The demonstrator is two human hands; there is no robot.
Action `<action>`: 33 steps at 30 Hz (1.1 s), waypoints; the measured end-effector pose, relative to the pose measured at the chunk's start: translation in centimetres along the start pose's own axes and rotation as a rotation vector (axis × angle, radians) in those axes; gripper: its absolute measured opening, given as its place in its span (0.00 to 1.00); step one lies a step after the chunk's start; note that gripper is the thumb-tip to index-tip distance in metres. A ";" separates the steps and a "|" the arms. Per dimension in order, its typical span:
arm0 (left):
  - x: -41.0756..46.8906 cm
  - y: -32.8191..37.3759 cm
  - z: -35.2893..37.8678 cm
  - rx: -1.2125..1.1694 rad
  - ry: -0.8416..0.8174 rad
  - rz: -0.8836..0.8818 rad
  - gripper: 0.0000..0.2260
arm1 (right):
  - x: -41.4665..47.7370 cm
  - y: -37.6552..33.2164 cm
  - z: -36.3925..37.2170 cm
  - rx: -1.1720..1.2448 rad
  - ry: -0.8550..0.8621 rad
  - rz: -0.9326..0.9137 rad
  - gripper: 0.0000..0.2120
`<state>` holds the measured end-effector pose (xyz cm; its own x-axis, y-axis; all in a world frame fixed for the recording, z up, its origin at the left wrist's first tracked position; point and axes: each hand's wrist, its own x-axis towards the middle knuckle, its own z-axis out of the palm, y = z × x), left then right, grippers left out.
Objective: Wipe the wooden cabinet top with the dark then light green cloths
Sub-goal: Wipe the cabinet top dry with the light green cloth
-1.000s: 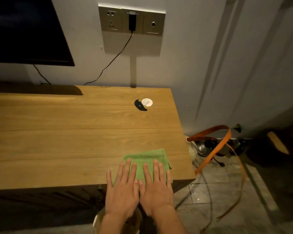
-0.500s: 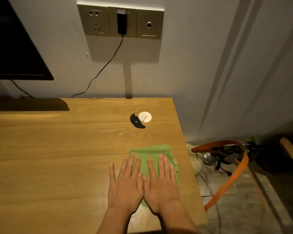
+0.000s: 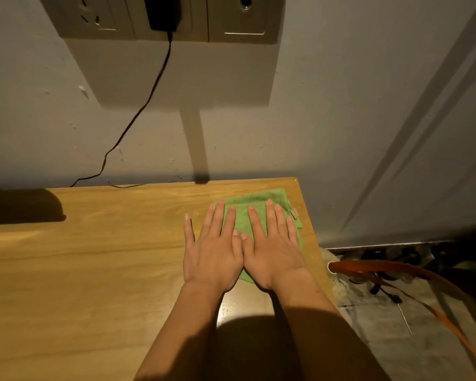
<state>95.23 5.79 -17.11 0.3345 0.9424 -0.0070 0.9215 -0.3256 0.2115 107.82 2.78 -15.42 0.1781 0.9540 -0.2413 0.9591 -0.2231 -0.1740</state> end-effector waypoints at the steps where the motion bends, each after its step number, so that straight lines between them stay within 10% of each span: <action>1: 1.0 0.0 0.0 -0.001 0.003 -0.001 0.26 | 0.9 0.1 -0.3 0.003 -0.005 -0.002 0.29; 17: 6.7 0.2 0.3 0.008 0.013 0.010 0.27 | 5.6 1.1 -2.1 0.068 -0.006 0.002 0.28; 33: -15.8 3.3 0.4 0.059 -0.002 0.017 0.26 | -15.9 2.0 3.8 0.074 0.047 -0.015 0.28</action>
<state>93.04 -10.23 -16.72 0.3510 0.9364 -0.0059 0.9255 -0.3460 0.1541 106.07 -13.63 -15.53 0.1751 0.9653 -0.1935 0.9433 -0.2208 -0.2477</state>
